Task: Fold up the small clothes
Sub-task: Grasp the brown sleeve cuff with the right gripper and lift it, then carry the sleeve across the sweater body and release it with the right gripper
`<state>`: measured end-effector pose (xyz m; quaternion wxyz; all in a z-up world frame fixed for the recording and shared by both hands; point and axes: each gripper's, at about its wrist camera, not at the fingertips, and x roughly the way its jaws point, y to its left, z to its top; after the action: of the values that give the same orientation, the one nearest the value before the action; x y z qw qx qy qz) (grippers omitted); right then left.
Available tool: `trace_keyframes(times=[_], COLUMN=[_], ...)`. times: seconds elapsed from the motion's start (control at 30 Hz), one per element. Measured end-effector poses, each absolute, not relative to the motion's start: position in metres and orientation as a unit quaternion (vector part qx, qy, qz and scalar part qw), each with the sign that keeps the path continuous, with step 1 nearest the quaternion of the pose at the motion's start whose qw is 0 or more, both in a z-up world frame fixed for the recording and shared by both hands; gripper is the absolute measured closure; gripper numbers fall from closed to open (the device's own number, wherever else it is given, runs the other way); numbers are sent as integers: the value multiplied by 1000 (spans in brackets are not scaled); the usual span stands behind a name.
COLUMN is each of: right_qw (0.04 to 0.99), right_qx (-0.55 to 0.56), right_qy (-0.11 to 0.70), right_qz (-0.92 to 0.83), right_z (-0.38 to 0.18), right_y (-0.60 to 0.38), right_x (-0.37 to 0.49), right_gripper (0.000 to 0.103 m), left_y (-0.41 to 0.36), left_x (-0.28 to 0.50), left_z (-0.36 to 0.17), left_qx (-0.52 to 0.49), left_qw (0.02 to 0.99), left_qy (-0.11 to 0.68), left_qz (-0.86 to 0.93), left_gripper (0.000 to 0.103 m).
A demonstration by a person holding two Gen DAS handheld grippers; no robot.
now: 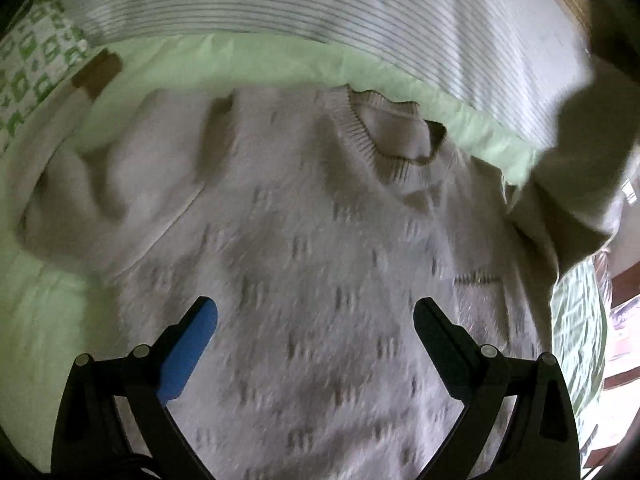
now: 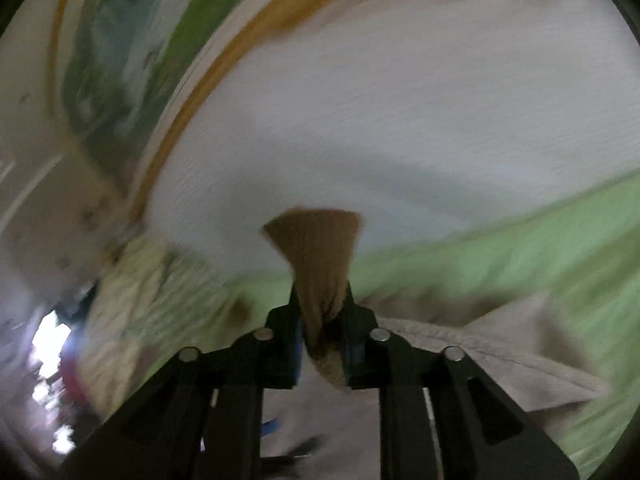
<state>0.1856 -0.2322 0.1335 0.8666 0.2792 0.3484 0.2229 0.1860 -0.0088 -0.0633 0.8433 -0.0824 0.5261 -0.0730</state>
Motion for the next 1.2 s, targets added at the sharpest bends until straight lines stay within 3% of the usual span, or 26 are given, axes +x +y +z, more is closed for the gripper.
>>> trace_keyframes(times=[0.07,0.17,0.53,0.63,0.67,0.73,0.77,0.87,0.93,1.2], right_qw=[844,833,848,852,851,850,850,851,856,832], right_qx=[271,267,317,320,324,331,330,327,312,241], right_qy=[383,401,417,414,413,410,411,411,413,500], right_qz=[258,272,76,37,28,11,2,-11,-15,16], right_z=[114,95,43,35,33,27,26,21,17,-44], right_y=[-189,-171,-322,-353,-359,-369,-375,-383,-387,-370], right_x=[185,172,121,108,106,105,106,112,123,198], right_gripper=[59,48,45,45,45,45,45,45,45,46], left_y=[1,20,23,14,11,6,6,33,45,84], left_x=[172,166,203,223,227,230,231,215,200,173], left_z=[-59,-63,-110,-115,-114,-108,-105,-70,-54,-73], left_qx=[-87,-109,-237,-229,-217,-167,-156,-200,-165,-198], left_qw=[839,831,772,780,787,807,809,827,849,845], left_qy=[533,542,587,581,576,566,565,519,496,491], left_qz=[-69,-66,-58,-35,-30,-20,-29,-86,-75,-82], left_gripper=[4,4,4,7,20,63,99,99,99,99])
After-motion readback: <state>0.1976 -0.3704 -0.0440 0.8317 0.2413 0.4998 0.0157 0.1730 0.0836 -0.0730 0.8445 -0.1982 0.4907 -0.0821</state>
